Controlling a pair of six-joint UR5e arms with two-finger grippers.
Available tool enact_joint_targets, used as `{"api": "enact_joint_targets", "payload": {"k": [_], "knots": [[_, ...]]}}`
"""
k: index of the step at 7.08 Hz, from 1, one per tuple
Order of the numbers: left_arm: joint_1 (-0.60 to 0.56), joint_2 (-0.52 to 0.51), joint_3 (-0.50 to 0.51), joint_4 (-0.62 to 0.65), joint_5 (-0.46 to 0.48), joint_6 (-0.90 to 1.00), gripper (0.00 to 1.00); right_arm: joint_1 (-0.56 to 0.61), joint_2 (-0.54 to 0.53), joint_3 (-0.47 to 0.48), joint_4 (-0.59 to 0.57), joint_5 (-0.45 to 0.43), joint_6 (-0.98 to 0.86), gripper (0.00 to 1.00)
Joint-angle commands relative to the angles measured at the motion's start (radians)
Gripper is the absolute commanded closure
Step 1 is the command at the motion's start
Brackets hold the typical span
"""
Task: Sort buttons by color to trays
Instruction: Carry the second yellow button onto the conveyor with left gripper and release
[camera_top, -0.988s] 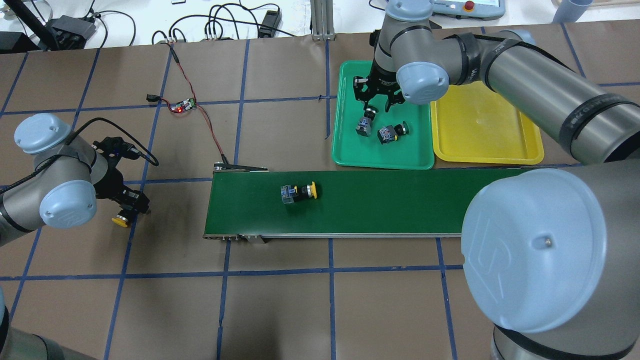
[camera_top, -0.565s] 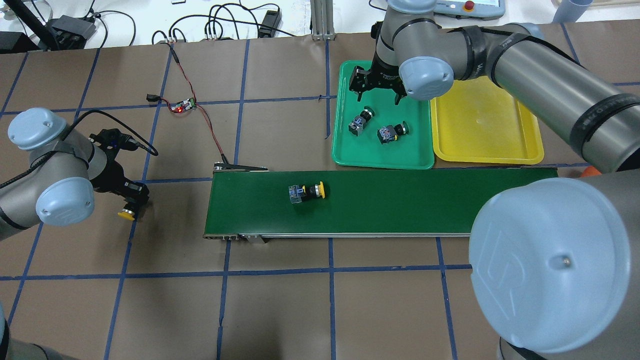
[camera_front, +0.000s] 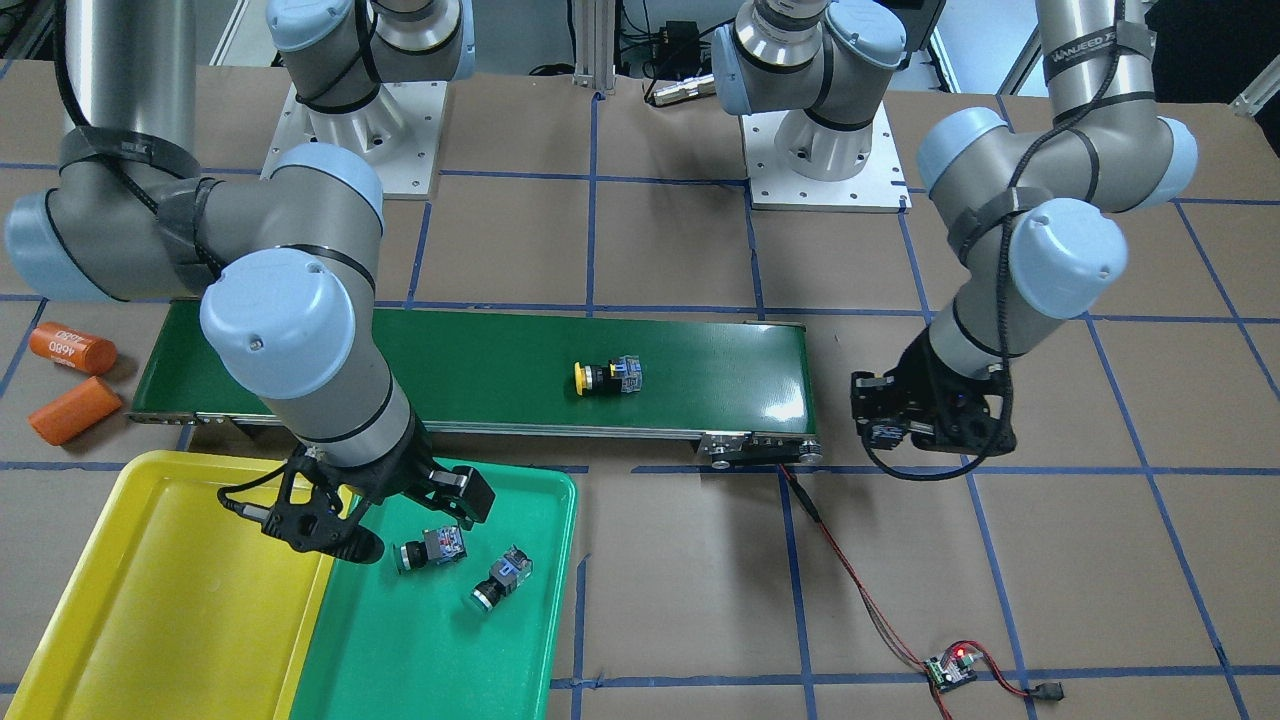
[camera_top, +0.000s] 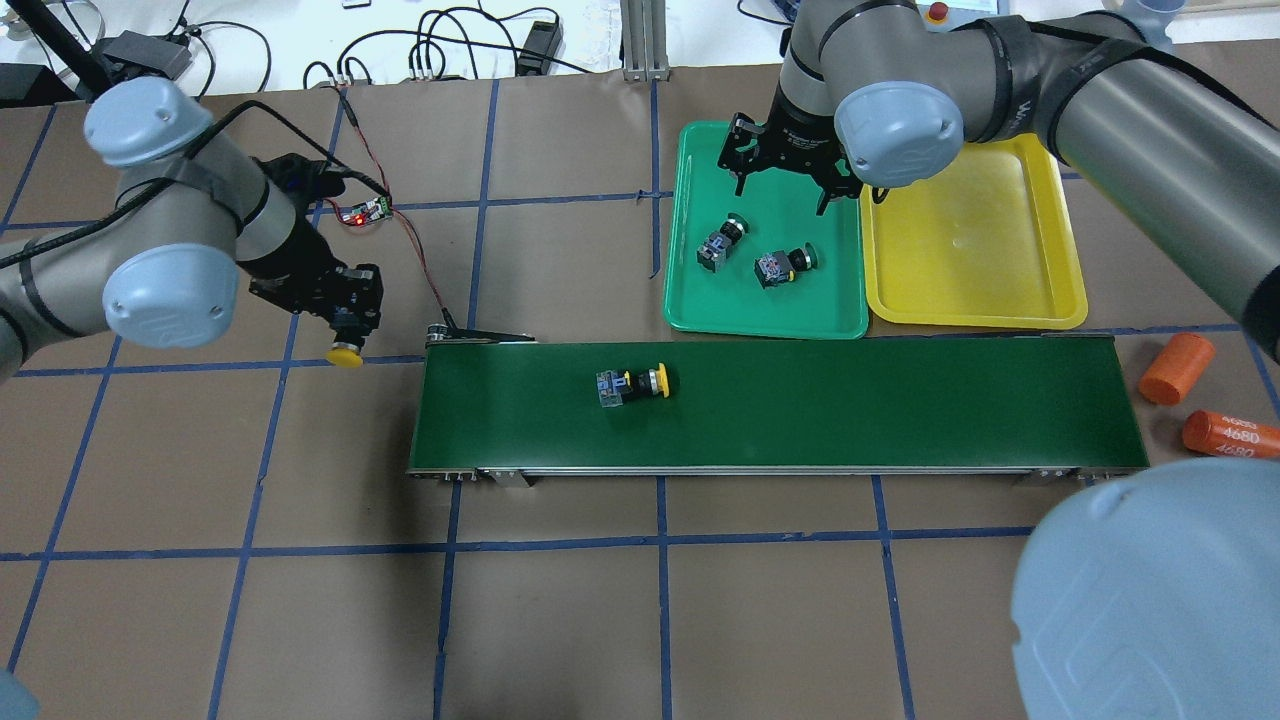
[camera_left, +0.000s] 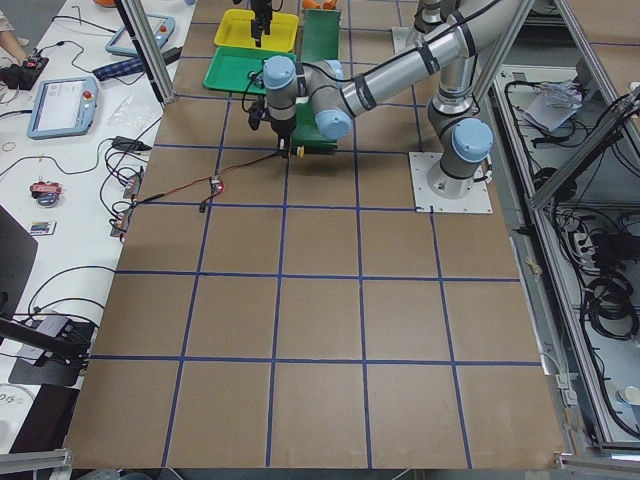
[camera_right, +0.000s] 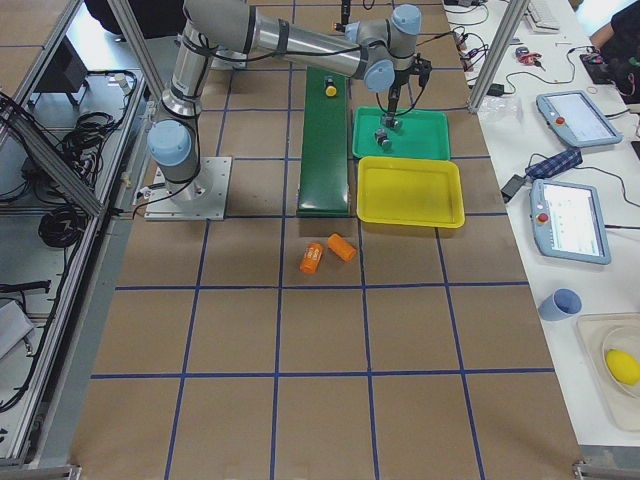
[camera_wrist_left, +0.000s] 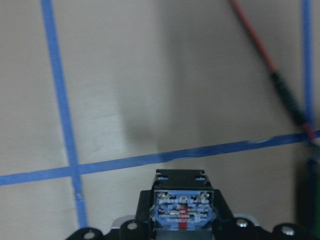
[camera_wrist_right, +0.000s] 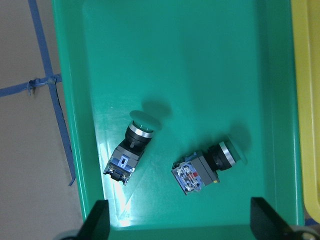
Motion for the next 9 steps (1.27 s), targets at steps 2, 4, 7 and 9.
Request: {"api": "enact_joint_targets", "payload": {"k": [2, 4, 7, 9], "knots": [[-0.201, -0.031, -0.048, 0.045, 0.009, -0.249, 0.94, 0.001, -0.164, 0.159, 0.008, -0.008, 0.233, 0.00], [-0.229, 0.010, -0.088, 0.062, 0.007, -0.315, 0.01, 0.002, -0.222, 0.228, 0.058, -0.010, 0.470, 0.00], [-0.253, 0.052, -0.071, 0.045, 0.007, -0.317, 0.00, 0.048, -0.226, 0.296, 0.060, -0.050, 0.813, 0.00], [-0.250, 0.122, 0.092, -0.191, 0.033, -0.298, 0.00, 0.059, -0.229, 0.307, 0.060, -0.030, 0.885, 0.00]]}}
